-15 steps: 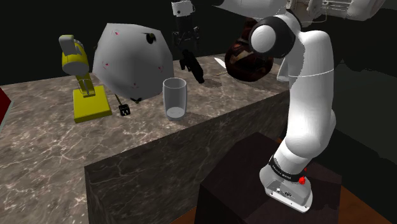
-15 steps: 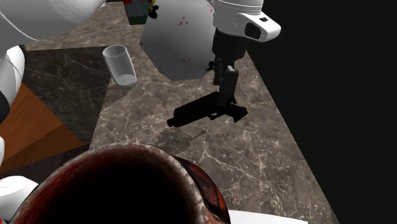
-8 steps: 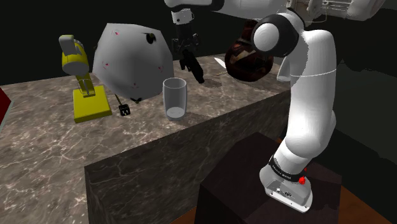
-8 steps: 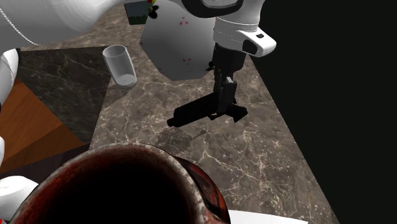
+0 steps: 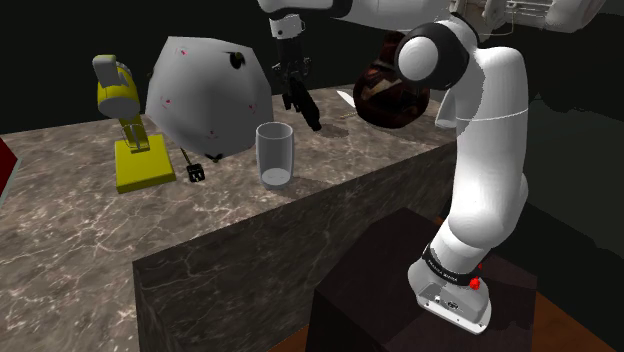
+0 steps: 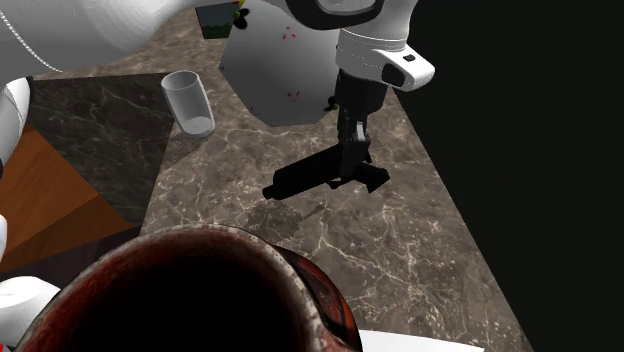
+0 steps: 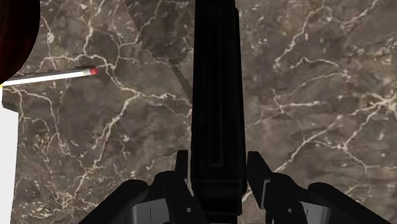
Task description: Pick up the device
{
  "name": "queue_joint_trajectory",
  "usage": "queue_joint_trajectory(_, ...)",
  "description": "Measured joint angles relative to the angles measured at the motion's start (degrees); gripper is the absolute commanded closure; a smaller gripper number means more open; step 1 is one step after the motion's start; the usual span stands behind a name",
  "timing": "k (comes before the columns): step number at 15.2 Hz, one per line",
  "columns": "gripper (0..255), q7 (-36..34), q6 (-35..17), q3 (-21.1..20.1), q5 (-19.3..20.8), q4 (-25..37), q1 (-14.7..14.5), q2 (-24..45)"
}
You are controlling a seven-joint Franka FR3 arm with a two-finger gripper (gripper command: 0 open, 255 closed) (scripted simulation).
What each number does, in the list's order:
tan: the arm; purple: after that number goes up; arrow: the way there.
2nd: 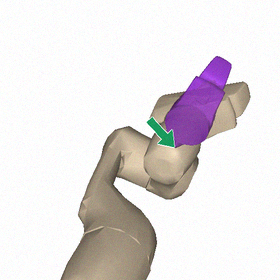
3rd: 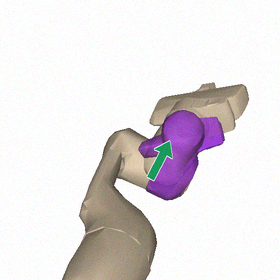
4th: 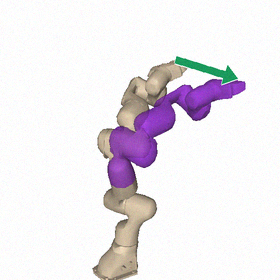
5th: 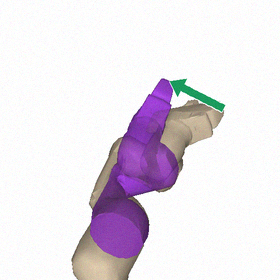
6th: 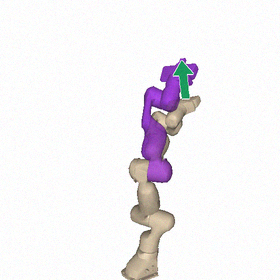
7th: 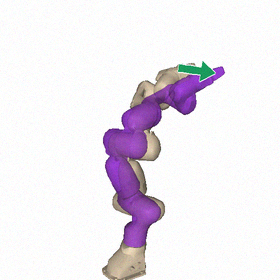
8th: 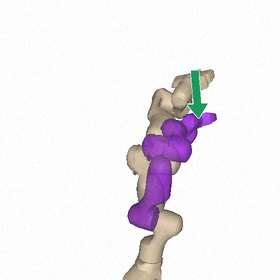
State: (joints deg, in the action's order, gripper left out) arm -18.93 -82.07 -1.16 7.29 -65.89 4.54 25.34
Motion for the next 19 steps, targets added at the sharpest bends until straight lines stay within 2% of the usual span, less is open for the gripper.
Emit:
queue_joint_trajectory(4,255,0.04,0.31,-0.01,-0.01,0.28,-0.02,0.0)
queue_joint_trajectory(10,255,0.7,5.82,0.08,0.11,8.02,-0.18,2.2)
queue_joint_trajectory(16,255,1.57,13.29,0.26,0.38,19.8,-0.53,6.44)
queue_joint_trajectory(18,255,2.36,18.28,0.54,0.59,29.76,-0.76,11.28)
queue_joint_trajectory(19,255,2.5,19.73,0.64,0.62,32.48,-0.89,12.62)
